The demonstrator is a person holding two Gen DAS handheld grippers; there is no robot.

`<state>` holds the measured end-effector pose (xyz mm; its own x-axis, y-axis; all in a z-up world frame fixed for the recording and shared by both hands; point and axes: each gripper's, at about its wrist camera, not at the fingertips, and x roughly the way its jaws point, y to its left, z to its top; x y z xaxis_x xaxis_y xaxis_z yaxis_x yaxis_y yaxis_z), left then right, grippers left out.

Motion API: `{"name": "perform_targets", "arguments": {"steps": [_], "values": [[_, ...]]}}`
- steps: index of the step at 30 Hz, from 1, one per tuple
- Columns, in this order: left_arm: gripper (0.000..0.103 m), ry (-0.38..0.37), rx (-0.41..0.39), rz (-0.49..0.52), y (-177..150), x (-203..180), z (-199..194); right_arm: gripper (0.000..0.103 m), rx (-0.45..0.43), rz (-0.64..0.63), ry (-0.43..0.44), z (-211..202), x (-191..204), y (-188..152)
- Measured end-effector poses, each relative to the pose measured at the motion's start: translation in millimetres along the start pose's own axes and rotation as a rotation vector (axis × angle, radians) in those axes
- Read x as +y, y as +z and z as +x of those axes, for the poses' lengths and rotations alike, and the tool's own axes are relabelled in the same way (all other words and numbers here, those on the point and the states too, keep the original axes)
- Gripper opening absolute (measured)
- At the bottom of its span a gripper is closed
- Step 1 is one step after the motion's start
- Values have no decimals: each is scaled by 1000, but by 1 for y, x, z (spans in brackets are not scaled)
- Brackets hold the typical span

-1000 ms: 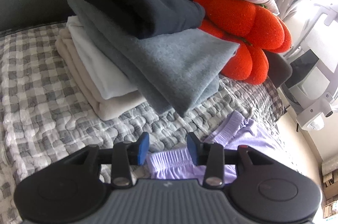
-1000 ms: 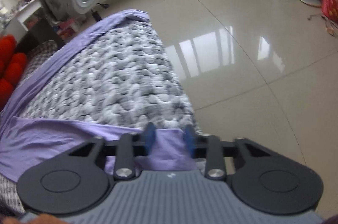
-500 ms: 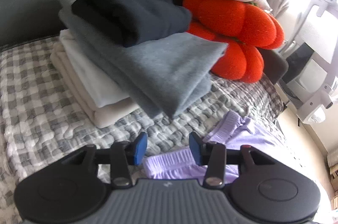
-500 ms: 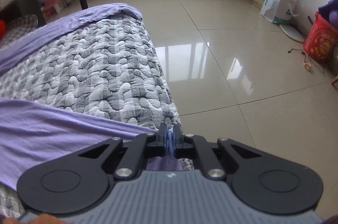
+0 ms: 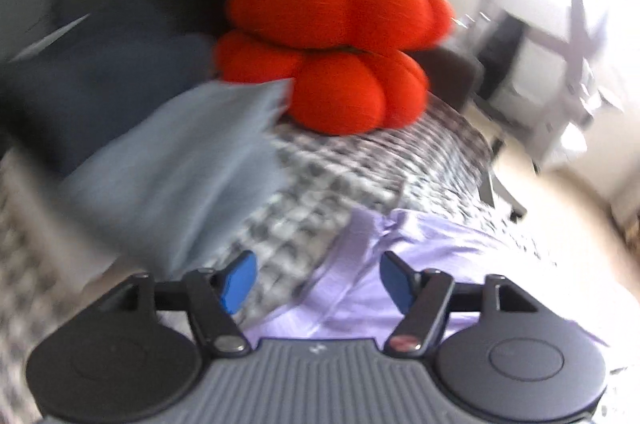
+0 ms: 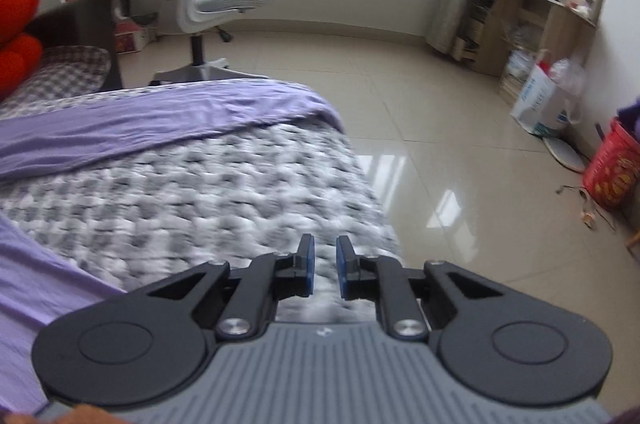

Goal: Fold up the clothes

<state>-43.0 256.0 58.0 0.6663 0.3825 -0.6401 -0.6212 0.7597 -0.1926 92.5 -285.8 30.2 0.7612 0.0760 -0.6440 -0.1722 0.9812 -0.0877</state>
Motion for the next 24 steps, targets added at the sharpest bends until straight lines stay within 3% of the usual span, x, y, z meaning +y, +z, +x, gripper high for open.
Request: {"name": "perform_targets", "arguments": {"steps": [1,6,8,11,12,15,18,22,24], "values": [[79,-3,10,45,6,-9,9,16,5,-16,13,3,6,1],[79,100,53,218,25,-47,65,16,26,-92,37,13,29,0],[67,151,99,277,26,-56,96,16,39,-126,35,16,39,-2],[37,119,153,243,23,-62,122,16,31,-176,20,12,46,-8],[26,114,139,255,20,-65,123,16,31,-172,24,12,45,-8],[22,126,99,333,16,-73,126,16,31,-160,34,12,42,-7],[15,154,50,339,19,-71,123,16,26,-151,31,14,44,-5],[14,188,-17,310,28,-60,118,16,12,-150,37,15,51,-4],[14,229,-39,346,27,-60,120,16,10,-155,39,16,55,-3]]}}
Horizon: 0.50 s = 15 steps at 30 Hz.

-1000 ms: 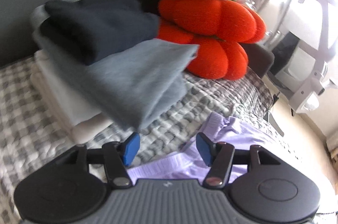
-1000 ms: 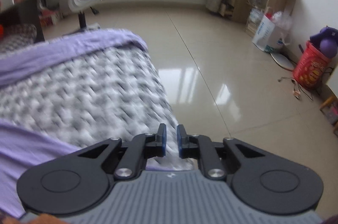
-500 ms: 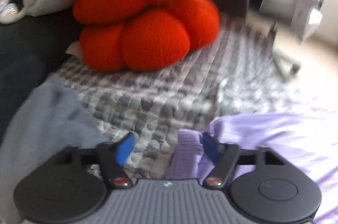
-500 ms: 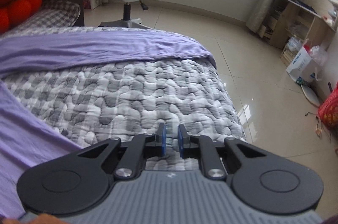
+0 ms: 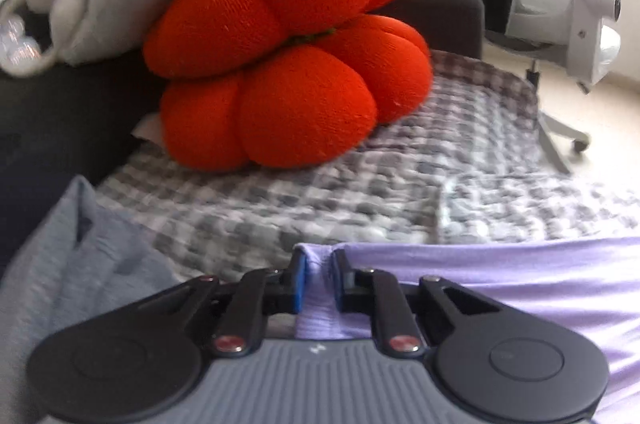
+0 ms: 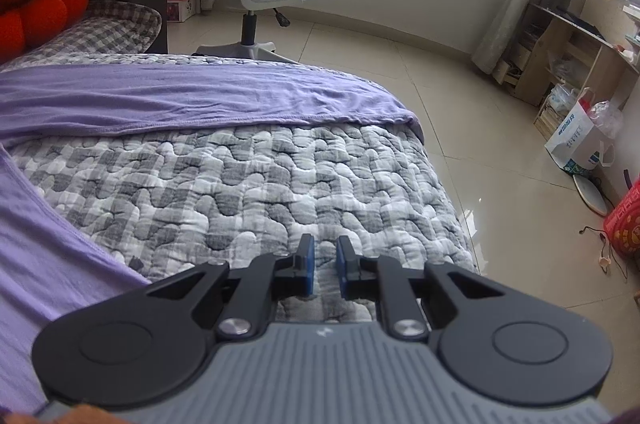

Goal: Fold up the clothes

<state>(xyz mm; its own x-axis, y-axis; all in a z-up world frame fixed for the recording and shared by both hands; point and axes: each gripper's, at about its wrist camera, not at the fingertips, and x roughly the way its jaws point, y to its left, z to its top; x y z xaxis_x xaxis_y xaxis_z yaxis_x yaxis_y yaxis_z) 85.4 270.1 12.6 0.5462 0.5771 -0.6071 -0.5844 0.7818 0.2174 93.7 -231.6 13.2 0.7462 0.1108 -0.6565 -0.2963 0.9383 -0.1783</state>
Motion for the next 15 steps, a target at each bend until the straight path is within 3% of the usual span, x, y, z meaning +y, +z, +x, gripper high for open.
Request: {"name": "perform_targets", "arguments": {"steps": [7,11,15], "values": [[14,87,-13,7,-1,9,5,16,-12,-14,3,-1,8,0],[15,60,7,2,-6,13,9,16,-13,-14,4,0,10,0],[28,75,18,84,-11,4,9,16,-14,-15,0,0,12,1]]}}
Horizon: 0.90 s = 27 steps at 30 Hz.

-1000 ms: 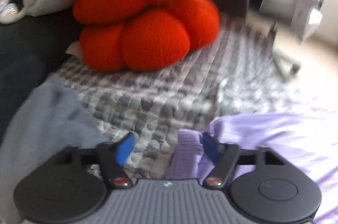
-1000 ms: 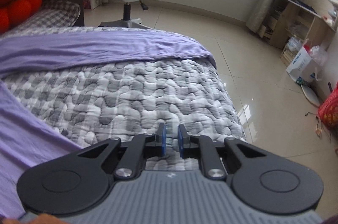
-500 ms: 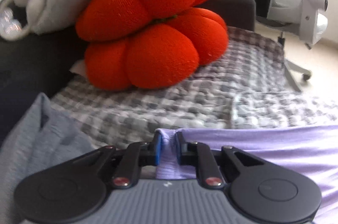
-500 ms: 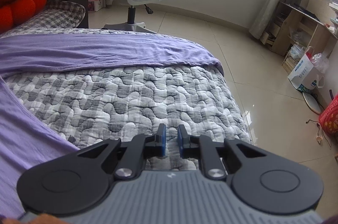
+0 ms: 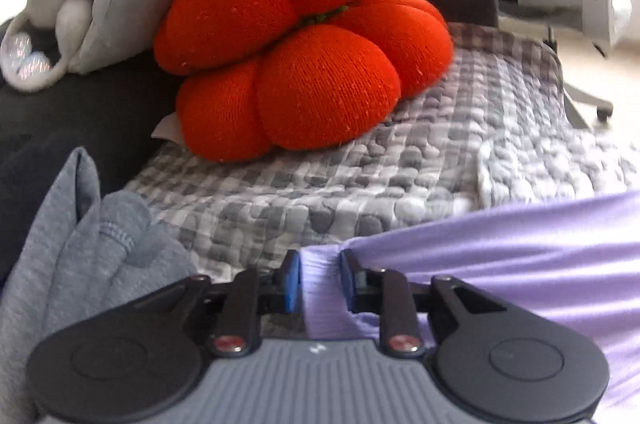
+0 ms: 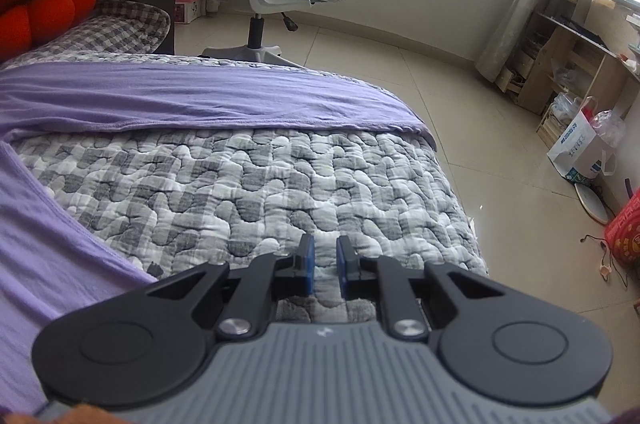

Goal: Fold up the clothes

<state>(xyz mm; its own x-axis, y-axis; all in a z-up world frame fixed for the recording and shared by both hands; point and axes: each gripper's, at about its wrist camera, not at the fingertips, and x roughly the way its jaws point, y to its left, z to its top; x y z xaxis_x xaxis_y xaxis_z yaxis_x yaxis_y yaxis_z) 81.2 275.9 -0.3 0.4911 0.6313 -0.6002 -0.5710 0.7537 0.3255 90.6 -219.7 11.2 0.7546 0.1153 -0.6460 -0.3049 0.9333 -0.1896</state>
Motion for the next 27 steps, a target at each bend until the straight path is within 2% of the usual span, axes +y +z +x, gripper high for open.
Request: {"name": "perform_targets", "arguments": {"steps": [2,3,4,8,10,12,16,20,21,22,24,27], "values": [[36,21,-16,34,1,1,-7,16,-2,2,-2,0,1,0],[45,34,-27,48,1,3,-12,16,-3,3,-3,1,1,0],[48,42,-43,54,2,6,-20,16,-4,5,-3,1,0,0],[51,-40,-41,5,-1,27,-52,16,-10,16,0,2,2,3],[64,-89,-30,-40,-8,36,-66,17,-15,17,3,2,4,5],[72,-135,-14,-89,-16,47,-75,18,-21,13,13,1,8,6],[71,-131,-24,-133,-22,55,-73,31,-40,-8,30,-3,16,5],[71,-132,-67,-154,-15,45,-62,31,-54,-17,44,-9,19,3],[69,-135,-58,-167,-12,43,-55,31,-57,-17,46,-11,19,3],[59,-139,-49,-180,-8,41,-47,31,-60,-16,48,-12,19,3],[51,-138,-40,-240,0,42,-40,31,-61,-9,47,-14,18,2],[51,-113,-69,-259,3,43,-52,31,-58,-2,44,-16,16,1]]}}
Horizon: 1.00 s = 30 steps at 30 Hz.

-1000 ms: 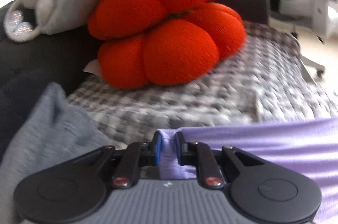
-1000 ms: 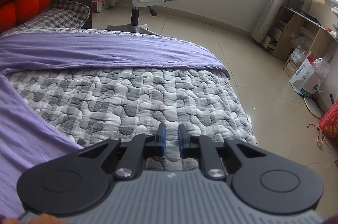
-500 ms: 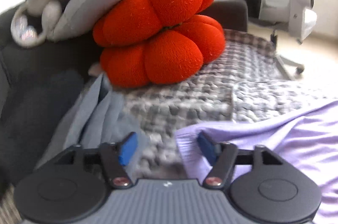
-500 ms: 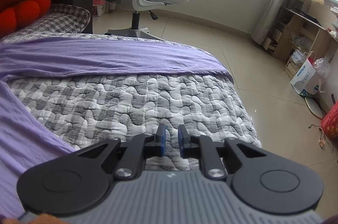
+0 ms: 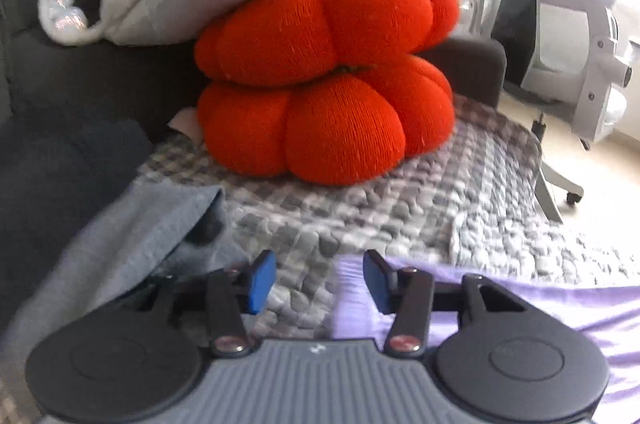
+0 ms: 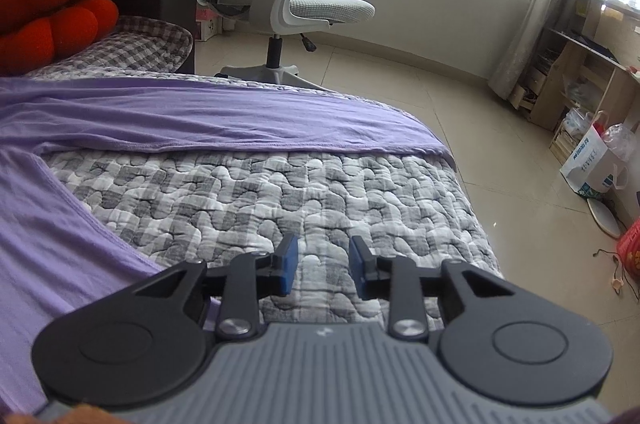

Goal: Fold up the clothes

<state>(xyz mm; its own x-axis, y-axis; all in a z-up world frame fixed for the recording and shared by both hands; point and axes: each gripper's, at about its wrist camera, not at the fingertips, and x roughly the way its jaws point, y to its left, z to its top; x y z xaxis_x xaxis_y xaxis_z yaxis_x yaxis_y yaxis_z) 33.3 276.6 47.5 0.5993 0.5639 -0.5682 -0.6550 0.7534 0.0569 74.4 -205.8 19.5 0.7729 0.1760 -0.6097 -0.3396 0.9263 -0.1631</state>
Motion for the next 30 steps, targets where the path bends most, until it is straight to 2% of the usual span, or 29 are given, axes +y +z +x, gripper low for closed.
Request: {"name": "perform_targets", "arguments": {"steps": [2,3,5,7,11,15,18,20,24,27,29,30], "values": [[58,16,-49,29,1,0,-17,31,-3,-3,4,-2,0,-1],[64,25,-57,34,1,1,-22,31,-4,-5,4,-1,0,-1],[66,40,-70,42,0,5,-33,31,-6,-8,3,0,0,-1],[66,10,-35,28,-6,13,-41,31,3,5,7,3,0,0],[67,-73,98,-39,-26,37,-55,31,-2,-14,25,4,10,3],[60,-158,178,-182,-52,65,-80,31,-11,-42,36,2,16,2],[60,-148,191,-190,-62,72,-91,32,-11,-46,32,1,15,2],[59,-158,241,-208,-71,75,-91,32,-11,-36,30,0,12,1],[59,-165,328,-252,-88,75,-77,32,-20,-35,30,-5,11,0],[59,-157,345,-290,-95,73,-64,32,-23,-40,29,-9,11,-3],[54,-145,351,-315,-99,72,-56,32,-24,-42,23,-11,10,-4],[42,-129,340,-305,-99,71,-56,32,-24,-41,20,-12,9,-5]]}}
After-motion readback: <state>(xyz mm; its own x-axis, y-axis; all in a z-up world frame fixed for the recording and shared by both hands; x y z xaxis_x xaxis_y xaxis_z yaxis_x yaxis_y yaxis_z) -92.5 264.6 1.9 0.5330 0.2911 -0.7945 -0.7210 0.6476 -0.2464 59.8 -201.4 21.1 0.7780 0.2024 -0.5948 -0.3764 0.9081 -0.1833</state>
